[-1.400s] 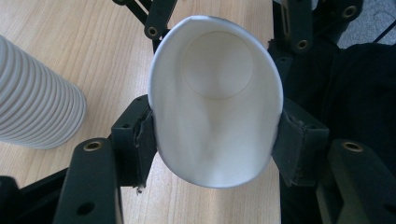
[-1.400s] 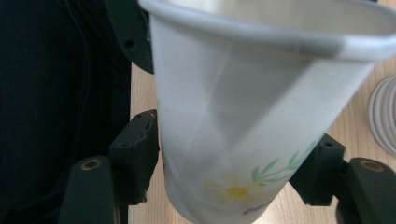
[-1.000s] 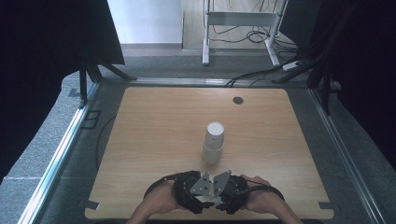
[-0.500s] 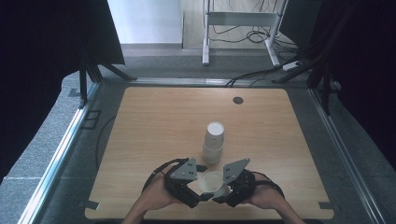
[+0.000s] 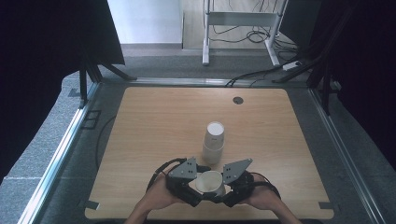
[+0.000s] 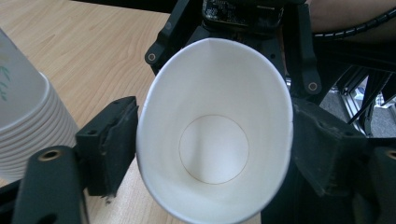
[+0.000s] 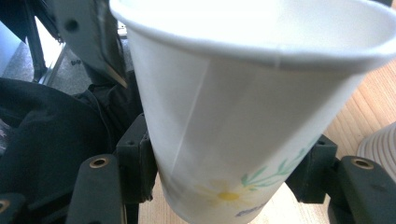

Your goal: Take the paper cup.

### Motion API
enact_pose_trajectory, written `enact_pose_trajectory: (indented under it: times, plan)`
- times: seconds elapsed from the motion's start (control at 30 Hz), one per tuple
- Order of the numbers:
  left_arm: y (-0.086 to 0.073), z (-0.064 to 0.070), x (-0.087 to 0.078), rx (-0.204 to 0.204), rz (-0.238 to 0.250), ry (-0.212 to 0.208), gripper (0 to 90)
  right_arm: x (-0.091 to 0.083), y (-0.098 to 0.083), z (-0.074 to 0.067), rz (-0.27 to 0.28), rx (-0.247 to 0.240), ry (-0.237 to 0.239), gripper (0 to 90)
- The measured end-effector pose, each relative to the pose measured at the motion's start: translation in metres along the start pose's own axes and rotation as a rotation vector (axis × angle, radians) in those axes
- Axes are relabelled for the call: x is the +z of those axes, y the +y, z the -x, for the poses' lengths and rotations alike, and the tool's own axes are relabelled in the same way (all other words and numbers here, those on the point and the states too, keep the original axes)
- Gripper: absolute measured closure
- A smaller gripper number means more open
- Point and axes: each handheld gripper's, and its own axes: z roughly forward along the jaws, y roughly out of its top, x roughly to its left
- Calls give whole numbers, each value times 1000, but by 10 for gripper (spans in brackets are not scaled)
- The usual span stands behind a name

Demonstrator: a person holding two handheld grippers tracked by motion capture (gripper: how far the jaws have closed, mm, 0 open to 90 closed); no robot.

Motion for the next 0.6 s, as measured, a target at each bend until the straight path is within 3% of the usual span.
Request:
enact_pose_trajectory:
  times: [0.13,0.47,0.6]
  plan:
    - [1,1,0,6,4,9,289,0,0,0,5,3,6,369]
    - [4,3,1,18,-24,24,329,2,-2,1,-3,6,13,357]
    - [5,4,-3,15,-19,36,329,2,-3,3,-14,21,-4,265]
